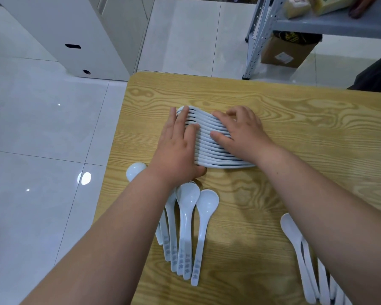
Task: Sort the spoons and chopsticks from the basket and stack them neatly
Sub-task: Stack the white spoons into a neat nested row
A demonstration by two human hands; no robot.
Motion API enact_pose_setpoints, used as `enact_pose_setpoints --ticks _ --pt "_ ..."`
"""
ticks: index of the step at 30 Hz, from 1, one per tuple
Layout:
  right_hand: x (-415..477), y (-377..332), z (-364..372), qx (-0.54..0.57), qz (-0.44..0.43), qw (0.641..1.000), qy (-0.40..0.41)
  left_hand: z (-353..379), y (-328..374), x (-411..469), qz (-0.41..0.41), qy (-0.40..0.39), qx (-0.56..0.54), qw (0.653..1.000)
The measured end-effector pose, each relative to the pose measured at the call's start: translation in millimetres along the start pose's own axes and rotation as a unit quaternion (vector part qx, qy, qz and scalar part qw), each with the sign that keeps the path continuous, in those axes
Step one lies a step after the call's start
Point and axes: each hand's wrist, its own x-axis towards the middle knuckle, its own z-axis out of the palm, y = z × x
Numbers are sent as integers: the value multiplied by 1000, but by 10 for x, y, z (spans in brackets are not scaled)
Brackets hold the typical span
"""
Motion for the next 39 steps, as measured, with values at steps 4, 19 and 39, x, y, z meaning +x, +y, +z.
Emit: enact_pose_setpoints --ticks 4,19,39 --pt "-24 21 10 -18 -19 1000 -5 -26 -24 84 16 -24 -43 999" --pt "-247 167 15 -91 -78 989 -82 -104 -15 67 -65 -22 -210 975" --pt "-152 173 53 -143 -101 983 -49 -92 -93 124 -11 -73 -67 995"
